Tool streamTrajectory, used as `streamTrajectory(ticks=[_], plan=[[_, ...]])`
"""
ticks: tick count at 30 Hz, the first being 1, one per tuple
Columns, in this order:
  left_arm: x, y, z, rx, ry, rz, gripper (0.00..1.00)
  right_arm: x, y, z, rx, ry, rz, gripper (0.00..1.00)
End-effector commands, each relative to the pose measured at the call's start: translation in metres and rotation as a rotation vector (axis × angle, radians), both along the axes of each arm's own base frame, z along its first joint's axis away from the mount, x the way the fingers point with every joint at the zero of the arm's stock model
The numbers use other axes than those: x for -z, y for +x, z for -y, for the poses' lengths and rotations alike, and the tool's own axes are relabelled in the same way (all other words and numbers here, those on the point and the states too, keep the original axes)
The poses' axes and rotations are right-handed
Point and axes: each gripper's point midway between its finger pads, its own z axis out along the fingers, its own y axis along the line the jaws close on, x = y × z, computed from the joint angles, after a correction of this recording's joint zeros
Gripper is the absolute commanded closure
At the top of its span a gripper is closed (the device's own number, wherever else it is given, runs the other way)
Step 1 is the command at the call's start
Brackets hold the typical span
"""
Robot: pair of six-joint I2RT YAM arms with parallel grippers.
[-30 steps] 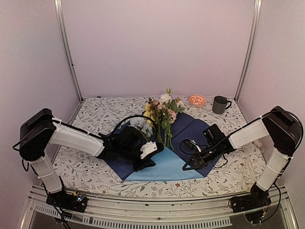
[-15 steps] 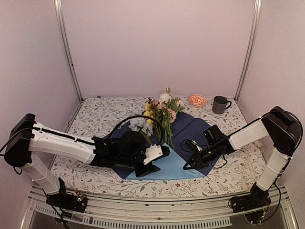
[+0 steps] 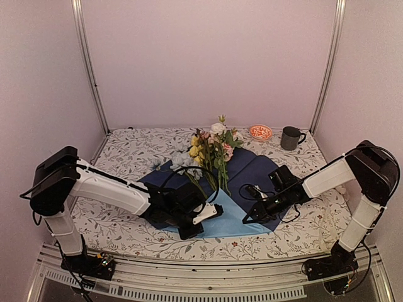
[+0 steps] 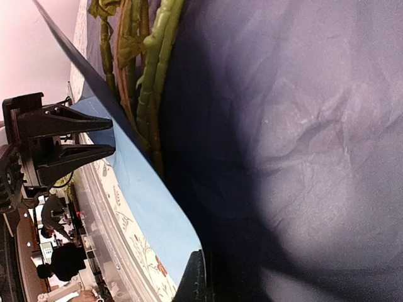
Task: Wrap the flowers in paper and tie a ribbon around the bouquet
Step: Fold the flattened wrapping paper at the center of the board, then press the fold line on the 1/4-folded wrapping paper.
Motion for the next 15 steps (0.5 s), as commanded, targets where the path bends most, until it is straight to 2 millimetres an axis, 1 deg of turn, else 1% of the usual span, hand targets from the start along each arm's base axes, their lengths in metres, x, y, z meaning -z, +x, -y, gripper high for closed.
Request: streamTrajectory(ticks=[1, 3, 5, 6, 7, 9, 11, 12, 14, 15], plan=[[0.043, -0.020, -0.058, -0.090, 0.249, -0.135, 0.80, 0.003, 0.003, 0.004, 0.026, -0.052, 0.015, 0.99], [0.045, -0.020, -0.070, -0.149, 0.288, -0.172, 0.83, 0.002, 0.006, 0.008, 0.041, -0.089, 0.022, 0.89], [0.042, -0.027, -0.067, -0.158, 0.268, -0.214, 0.83, -0.003, 0.011, 0.014, 0.064, -0.137, 0.035, 0.82], [0.040, -0.028, -0.065, -0.157, 0.254, -0.227, 0.83, -0.009, 0.016, 0.017, 0.079, -0.165, 0.052, 0.76], [0.040, -0.029, -0.064, -0.161, 0.245, -0.230, 0.82, -0.016, 0.021, 0.021, 0.100, -0.195, 0.074, 0.72], [0.042, -0.029, -0.064, -0.172, 0.243, -0.234, 0.83, -0.035, 0.031, 0.029, 0.146, -0.248, 0.122, 0.62], [0.044, -0.031, -0.062, -0.176, 0.238, -0.253, 0.83, -0.056, 0.040, 0.035, 0.191, -0.283, 0.180, 0.61], [0.044, -0.032, -0.060, -0.178, 0.231, -0.264, 0.83, -0.064, 0.041, 0.036, 0.207, -0.299, 0.204, 0.61], [0.044, -0.033, -0.058, -0.181, 0.220, -0.270, 0.83, -0.074, 0.034, 0.027, 0.195, -0.314, 0.245, 0.61], [0.043, -0.032, -0.058, -0.184, 0.216, -0.268, 0.83, -0.077, 0.026, 0.016, 0.162, -0.298, 0.254, 0.62]])
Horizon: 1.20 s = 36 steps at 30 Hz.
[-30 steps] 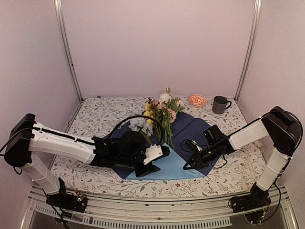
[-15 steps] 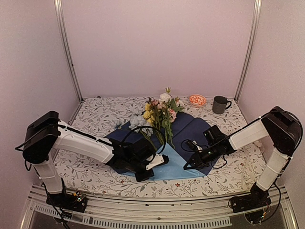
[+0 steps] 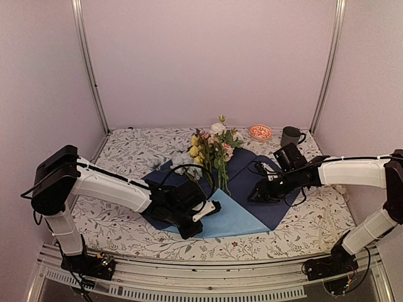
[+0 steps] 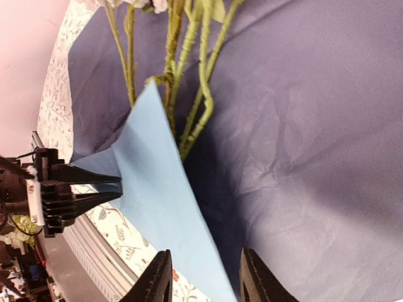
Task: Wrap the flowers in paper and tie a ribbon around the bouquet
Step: Press the fold line on the 1/4-folded wrapping paper.
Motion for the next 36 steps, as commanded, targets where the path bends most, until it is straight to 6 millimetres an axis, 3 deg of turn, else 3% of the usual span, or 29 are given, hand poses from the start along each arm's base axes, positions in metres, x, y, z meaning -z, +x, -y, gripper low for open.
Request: streamTrajectory(ticks=[1, 3, 4, 6, 9, 13, 17, 23, 29, 36], plan=[[0.040, -0.030, -0.049, -0.038, 0.191, -0.158, 0.83, -0.011, -0.024, -0.016, -0.031, -0.070, 0.030, 0.66], [0.038, -0.029, -0.047, -0.044, 0.178, -0.159, 0.83, -0.016, -0.051, -0.053, -0.163, 0.115, -0.026, 0.75], [0.037, -0.029, -0.045, -0.048, 0.168, -0.164, 0.83, -0.032, -0.064, -0.077, -0.258, 0.306, -0.056, 0.79], [0.037, -0.031, -0.043, -0.050, 0.157, -0.175, 0.83, -0.027, -0.080, -0.089, -0.305, 0.409, -0.179, 0.90], [0.037, -0.031, -0.044, -0.054, 0.157, -0.177, 0.83, 0.007, -0.082, -0.093, -0.303, 0.309, -0.262, 0.98], [0.036, -0.034, -0.044, -0.049, 0.147, -0.191, 0.83, 0.059, -0.087, -0.074, -0.264, 0.136, -0.337, 1.00], [0.031, -0.042, -0.046, -0.063, 0.145, -0.253, 0.83, 0.087, -0.094, -0.039, -0.173, 0.055, -0.396, 1.00], [0.032, -0.054, -0.066, -0.175, 0.145, -0.370, 0.83, 0.096, -0.095, -0.001, -0.038, 0.035, -0.451, 1.00], [0.036, -0.055, -0.094, -0.323, 0.155, -0.432, 0.82, 0.097, -0.096, 0.007, -0.021, 0.048, -0.465, 1.00], [0.041, -0.071, -0.117, -0.422, 0.180, -0.504, 0.82, 0.100, -0.102, 0.018, -0.004, 0.049, -0.488, 1.00]])
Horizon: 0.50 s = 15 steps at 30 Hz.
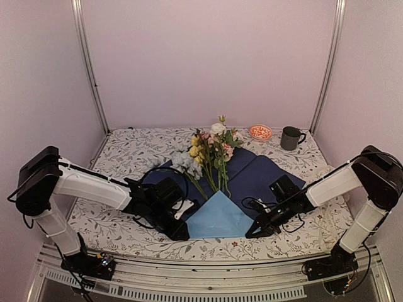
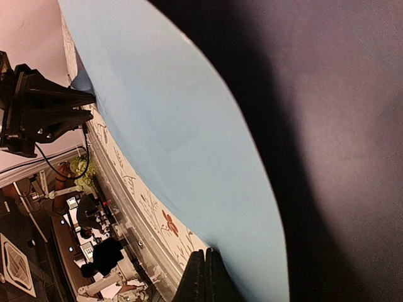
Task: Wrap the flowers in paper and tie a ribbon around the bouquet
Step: Press the fold line on the 1/4-folded wrapping paper.
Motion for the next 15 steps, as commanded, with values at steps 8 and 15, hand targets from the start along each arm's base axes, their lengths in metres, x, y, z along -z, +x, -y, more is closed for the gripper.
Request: streamTrajectory(ticks=[8, 15], plan=[[0.036, -0.042, -0.099, -0.278, 0.249, -0.248, 0.81, 0.028, -0.016, 0.030, 0.042, -0.136, -0.056, 1.00], [0.022, -0.027, -0.108, -0.428, 0.144, -0.235, 0.81, 0.029, -0.017, 0.033, 0.040, -0.147, -0.059, 1.00]])
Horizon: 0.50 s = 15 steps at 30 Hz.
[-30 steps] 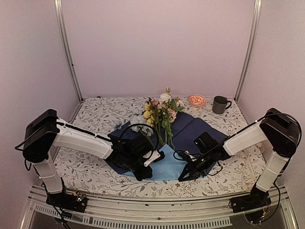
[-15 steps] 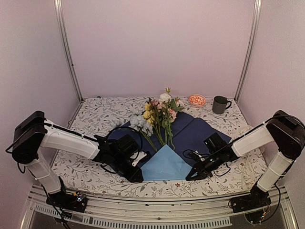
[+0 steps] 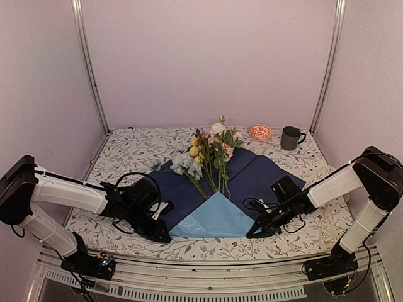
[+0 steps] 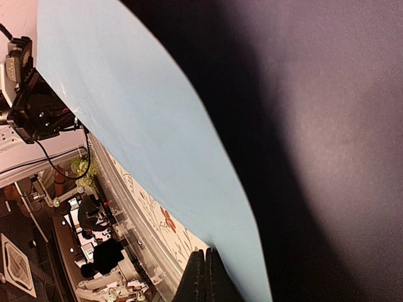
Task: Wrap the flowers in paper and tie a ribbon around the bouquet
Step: Press the fold line on the 1/4-folded wrapping paper.
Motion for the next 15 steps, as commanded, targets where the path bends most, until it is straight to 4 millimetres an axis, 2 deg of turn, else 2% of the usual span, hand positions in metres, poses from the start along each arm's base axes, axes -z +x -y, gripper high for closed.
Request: streamTrajectory(ticks=[1, 3, 5, 7, 9, 10, 12, 15], plan=[[0.021, -0.011, -0.053, -0.161, 0.143, -0.093, 0.82, 0.029, -0.017, 0.029, 0.030, -0.157, -0.062, 1.00], [0.012, -0.007, -0.054, -0.189, 0.122, -0.079, 0.82, 0.029, -0.015, 0.028, 0.031, -0.157, -0.057, 1.00], [-0.009, 0.001, -0.038, -0.144, 0.063, -0.017, 0.84, 0.027, -0.013, 0.027, 0.031, -0.153, -0.054, 1.00], [-0.047, 0.011, -0.007, -0.024, -0.009, 0.155, 0.85, 0.027, -0.012, 0.026, 0.032, -0.154, -0.053, 1.00], [-0.083, 0.011, 0.031, 0.132, -0.080, 0.331, 0.85, 0.026, -0.011, 0.026, 0.035, -0.158, -0.046, 1.00], [-0.094, 0.013, 0.046, 0.178, -0.104, 0.394, 0.83, 0.026, -0.010, 0.027, 0.041, -0.164, -0.043, 1.00], [-0.093, 0.025, 0.064, 0.217, -0.099, 0.436, 0.82, 0.025, -0.007, 0.028, 0.054, -0.176, -0.035, 1.00], [-0.069, 0.035, 0.093, 0.321, -0.033, 0.400, 0.83, 0.024, -0.002, 0.030, 0.077, -0.203, -0.022, 1.00]])
